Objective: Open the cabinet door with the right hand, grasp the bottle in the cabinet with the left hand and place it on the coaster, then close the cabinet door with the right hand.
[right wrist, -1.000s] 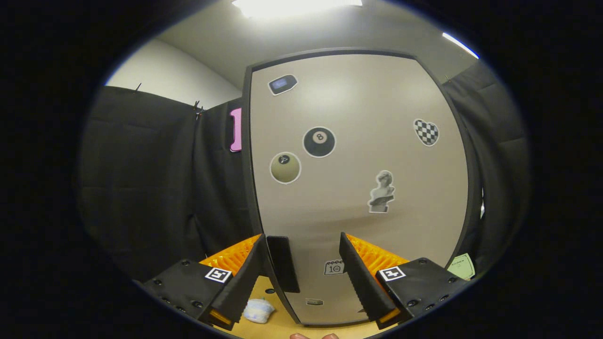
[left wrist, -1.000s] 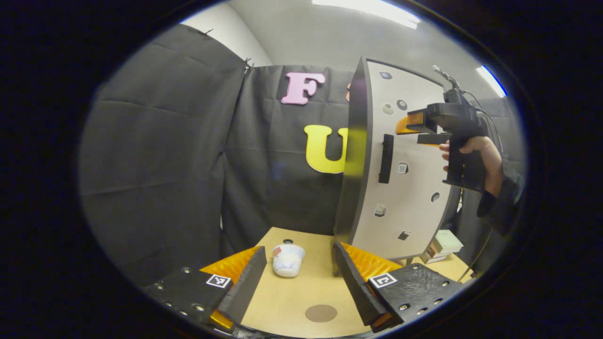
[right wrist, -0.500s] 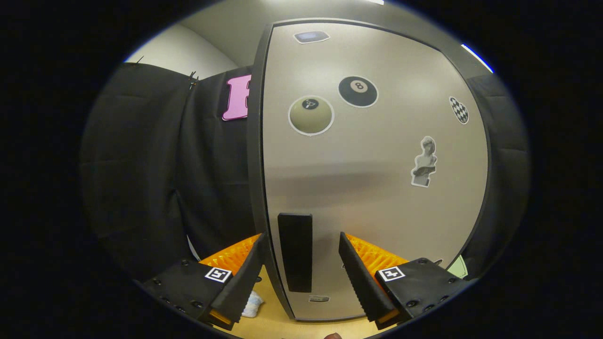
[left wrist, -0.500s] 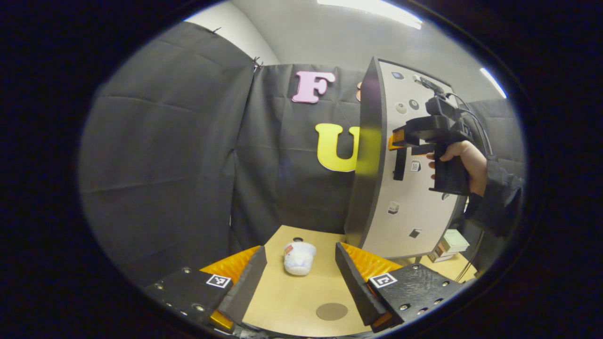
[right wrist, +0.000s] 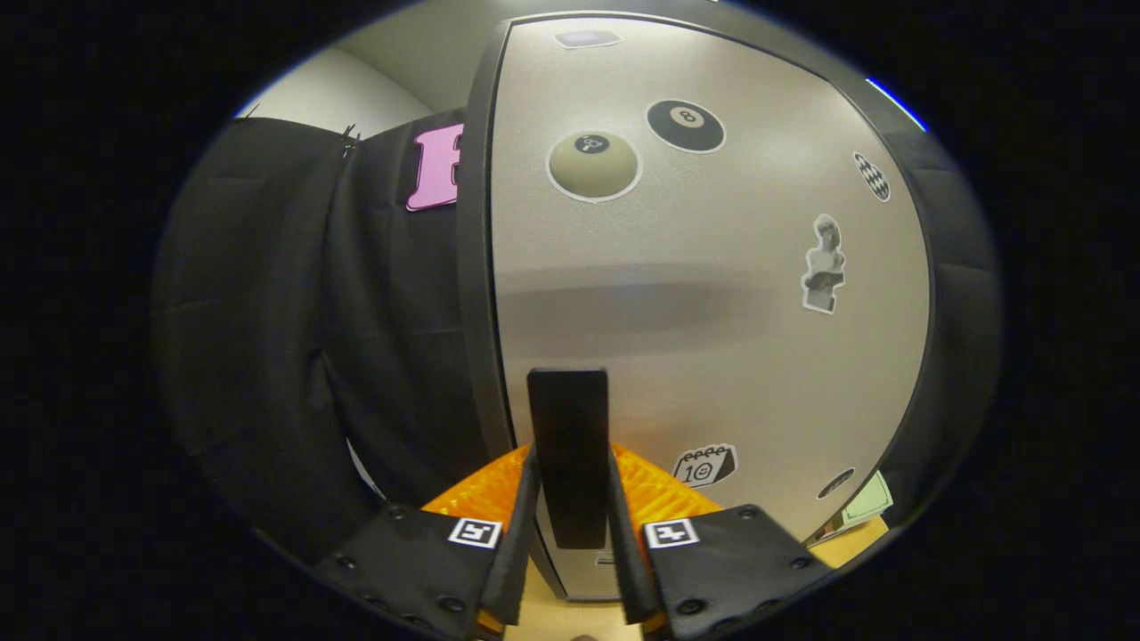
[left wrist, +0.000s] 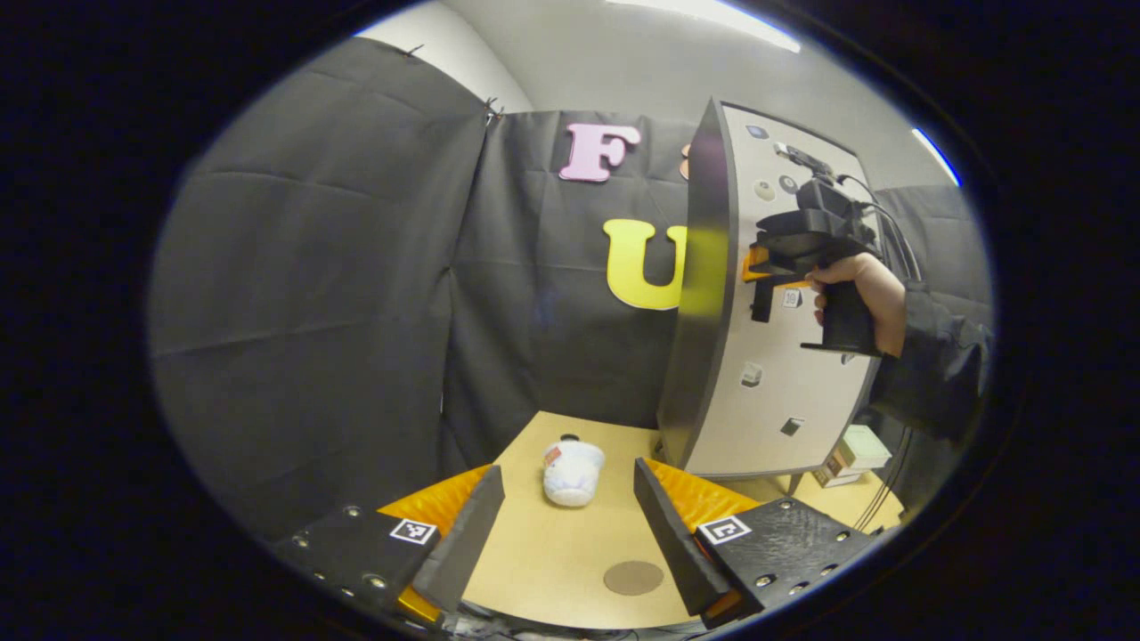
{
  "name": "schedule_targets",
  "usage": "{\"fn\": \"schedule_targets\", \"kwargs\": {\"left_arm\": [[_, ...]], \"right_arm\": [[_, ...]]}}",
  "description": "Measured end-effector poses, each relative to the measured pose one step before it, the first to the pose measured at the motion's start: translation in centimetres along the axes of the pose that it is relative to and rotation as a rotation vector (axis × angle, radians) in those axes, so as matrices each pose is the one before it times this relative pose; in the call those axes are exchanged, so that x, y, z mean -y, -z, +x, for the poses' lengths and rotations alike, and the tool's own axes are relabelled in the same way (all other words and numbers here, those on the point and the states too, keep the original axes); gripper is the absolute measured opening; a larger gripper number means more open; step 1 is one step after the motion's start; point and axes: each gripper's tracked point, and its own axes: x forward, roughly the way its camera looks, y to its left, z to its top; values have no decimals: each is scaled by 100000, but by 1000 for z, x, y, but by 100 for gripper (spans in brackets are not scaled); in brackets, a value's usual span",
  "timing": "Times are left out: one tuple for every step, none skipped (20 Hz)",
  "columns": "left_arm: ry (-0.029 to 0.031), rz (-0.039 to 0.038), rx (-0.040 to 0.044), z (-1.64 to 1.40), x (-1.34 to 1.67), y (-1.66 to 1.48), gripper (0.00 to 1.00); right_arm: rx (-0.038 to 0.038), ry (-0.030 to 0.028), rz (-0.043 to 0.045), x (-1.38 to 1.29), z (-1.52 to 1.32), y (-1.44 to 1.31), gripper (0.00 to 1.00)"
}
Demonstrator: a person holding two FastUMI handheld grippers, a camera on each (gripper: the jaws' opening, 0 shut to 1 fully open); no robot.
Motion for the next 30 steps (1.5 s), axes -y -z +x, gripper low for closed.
{"fn": "schedule_targets", "kwargs": {"left_arm": [[-485, -314, -251, 9, -100, 169, 90], [-557, 474, 212, -121, -115, -49, 89], [-675, 751, 177, -168, -208, 96, 89], [-518, 560, -246, -204, -181, -38, 90], [-265, 24, -344, -209, -75, 152, 90], [192, -666, 62, -250, 79, -27, 92], [536, -1076, 187, -291, 242, -95, 92], [509, -950, 148, -141, 106, -68, 90], [381, -425, 231, -98, 120, 85, 92], [150, 43, 132, -1, 116, 4, 90], [18, 249, -85, 138, 85, 179, 90], [237, 141, -147, 153, 169, 2, 90], [467, 15, -344, 209, 301, 132, 90], [706, -1, -589, 91, 446, 148, 90], [832, 179, -363, -26, 531, 47, 90], [680, 495, -83, -101, 434, 76, 89], [553, 743, 3, -446, 515, -48, 89], [366, 867, -24, -375, 418, 7, 90], [281, 830, -57, -189, -21, 150, 90], [228, 676, -46, 87, -1, 83, 90], [206, 304, -70, -135, 200, 101, 90], [644, -182, -100, -85, 198, -78, 90], [907, -292, -276, -53, 136, 78, 89], [737, -235, -219, 10, 24, 13, 92], [802, -32, -187, 60, 78, 41, 92], [773, 199, -3, 62, -26, -160, 92], [450, 471, 171, 57, 27, 21, 92], [110, 604, 228, 26, -65, -143, 92], [137, 515, 136, -17, 101, 32, 89], [246, 349, 215, -11, 32, -50, 92]], "right_arm": [[31, -352, -1, -103, 131, -3, 37], [-303, -495, 349, 34, 108, -45, 37], [52, -189, 355, 5, -188, 128, 33], [-39, -229, 4, 3, 26, -43, 33], [436, -419, -391, -18, 122, -12, 33], [308, -965, -465, -75, -202, 4, 33], [392, -1236, -428, 23, 94, 5, 28], [273, -1662, -341, -96, -177, 37, 26], [51, -1381, -116, -15, -213, 16, 17], [-121, -1148, -605, -44, -59, 24, 18], [-7, -828, -632, 21, -248, -27, 19], [-60, -787, -231, -146, -405, 78, 18], [248, -852, -441, -156, -450, -51, 18], [459, -924, -257, -225, -533, -87, 18], [331, -1048, -396, -135, -468, -80, 18], [311, -1184, -280, -42, -398, 40, 18], [-16, -1484, -435, -57, -466, -20, 17], [162, -1720, -203, -53, -407, 71, 18], [-165, -1768, 81, -44, -450, 31, 17], [73, -1602, 174, -31, -452, 40, 18], [492, -1270, 28, -61, -535, -45, 17], [367, -1017, -103, -34, -549, 53, 18], [500, -818, -218, 25, -524, -31, 18], [238, -933, -321, 40, -456, 20, 17], [-179, -1408, -904, -10, -424, -1, 17], [-532, -1587, -428, 46, -399, 61, 18], [-564, -1552, 343, 5, -393, 11, 17], [-387, -1532, 344, -11, -369, 82, 18], [-27, -1087, 346, 12, -400, -26, 19], [374, -741, -24, -34, -422, -4, 18]]}}
